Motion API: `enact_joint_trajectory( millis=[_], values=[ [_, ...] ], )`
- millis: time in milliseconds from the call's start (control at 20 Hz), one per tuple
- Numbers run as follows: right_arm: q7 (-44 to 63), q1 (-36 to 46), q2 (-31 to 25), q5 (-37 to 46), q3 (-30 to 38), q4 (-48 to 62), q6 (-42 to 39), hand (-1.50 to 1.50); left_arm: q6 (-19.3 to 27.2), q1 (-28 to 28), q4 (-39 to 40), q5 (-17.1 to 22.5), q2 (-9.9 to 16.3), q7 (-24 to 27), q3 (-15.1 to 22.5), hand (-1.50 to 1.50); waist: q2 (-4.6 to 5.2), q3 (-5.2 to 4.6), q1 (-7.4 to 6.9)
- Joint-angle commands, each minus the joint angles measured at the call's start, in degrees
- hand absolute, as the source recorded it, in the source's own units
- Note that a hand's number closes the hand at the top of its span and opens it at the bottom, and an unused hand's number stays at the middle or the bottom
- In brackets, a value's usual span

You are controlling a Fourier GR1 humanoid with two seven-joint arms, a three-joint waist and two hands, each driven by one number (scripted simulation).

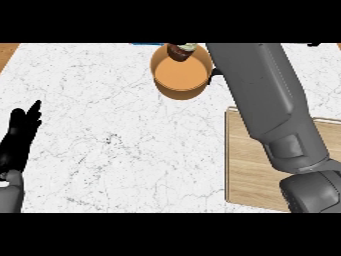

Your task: Pick the cupcake from the tray and place it in the pot

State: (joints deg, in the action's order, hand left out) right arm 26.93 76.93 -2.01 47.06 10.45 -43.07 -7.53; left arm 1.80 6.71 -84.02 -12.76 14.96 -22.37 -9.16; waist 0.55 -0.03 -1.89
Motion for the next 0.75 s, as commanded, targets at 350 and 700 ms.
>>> enact_joint_trajectory(
  millis=[350, 700],
  values=[
    [-9.8, -1.3, 2.0, -11.1, 11.5, 0.6, 20.1, -1.5, 1.9, 1.4, 1.2, -1.5, -1.5, 0.1, 0.5, 0.0, -0.03, 0.04, 0.84],
    [-14.2, -2.1, -7.3, -16.0, 17.9, 1.1, 21.5, -1.5, -0.8, -0.3, 2.7, 0.3, 1.1, 2.9, -1.7, 0.0, -0.15, 0.03, 1.12]
  ],
)
